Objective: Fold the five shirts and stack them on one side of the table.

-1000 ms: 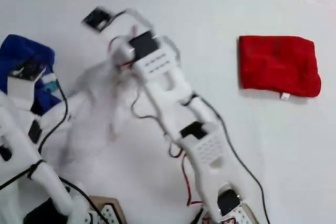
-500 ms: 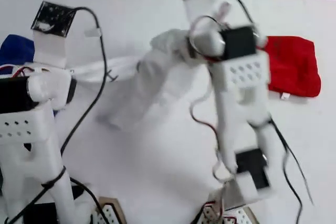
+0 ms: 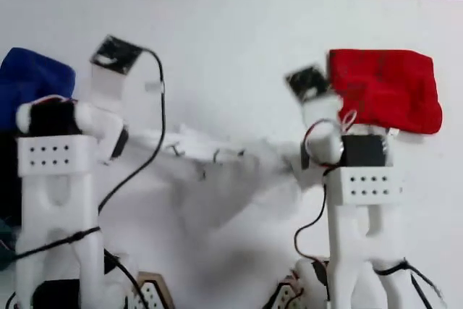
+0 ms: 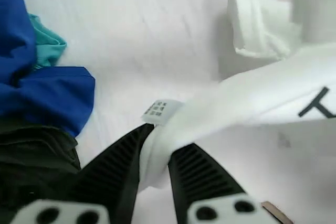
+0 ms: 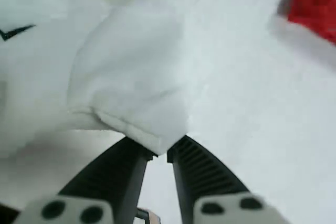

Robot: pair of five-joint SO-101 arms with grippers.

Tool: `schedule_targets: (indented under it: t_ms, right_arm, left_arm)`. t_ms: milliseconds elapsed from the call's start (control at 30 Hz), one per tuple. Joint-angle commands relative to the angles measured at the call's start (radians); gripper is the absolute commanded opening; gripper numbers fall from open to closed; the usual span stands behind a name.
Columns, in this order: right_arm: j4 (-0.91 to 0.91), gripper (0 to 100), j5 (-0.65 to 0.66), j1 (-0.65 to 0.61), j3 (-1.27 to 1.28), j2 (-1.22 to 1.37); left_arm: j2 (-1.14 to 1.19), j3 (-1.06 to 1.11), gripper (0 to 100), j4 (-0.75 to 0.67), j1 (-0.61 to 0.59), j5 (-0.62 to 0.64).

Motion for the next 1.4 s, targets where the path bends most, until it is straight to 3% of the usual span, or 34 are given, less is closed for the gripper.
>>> schedule_targets:
  t_ms: [0, 133, 267, 433, 600, 833, 1000, 1300, 1367]
  right_arm:
    - [0.022, 13.0, 0.137, 0.039, 0.104, -0.065]
    - [0.159, 16.6, 0.264, 0.039, 0.044, -0.154]
    - [0.173, 16.6, 0.267, 0.039, -0.112, -0.297]
    - [-0.122, 16.9, 0.041, 0.031, -0.124, -0.298]
    - [-0.257, 17.0, -0.087, -0.125, -0.126, 0.01]
    - [-0.165, 21.4, -0.15, -0.36, -0.388, 0.492]
    - [-0.059, 31.7, -0.149, -0.344, -0.589, 0.792]
    - [0.127, 31.3, -0.15, -0.283, -0.836, 1.165]
    - [0.159, 26.5, -0.149, -0.278, -0.867, 1.205]
  left_arm:
    - [-0.02, 0.099, 3, -0.115, -0.005, -0.006]
    - [-0.02, 0.156, 3, -0.173, -0.005, -0.006]
    - [-0.02, 0.159, 3, -0.176, -0.005, -0.006]
    - [-0.02, 0.162, 3, -0.17, -0.005, -0.006]
    - [-0.028, 0.154, 3, -0.12, -0.005, -0.006]
    - [-0.028, 0.157, 3, -0.106, -0.005, -0.006]
    - [-0.028, 0.156, 3, -0.106, -0.005, -0.006]
    - [-0.025, 0.157, 3, -0.114, -0.005, -0.008]
    - [-0.023, 0.154, 3, -0.114, -0.005, -0.008]
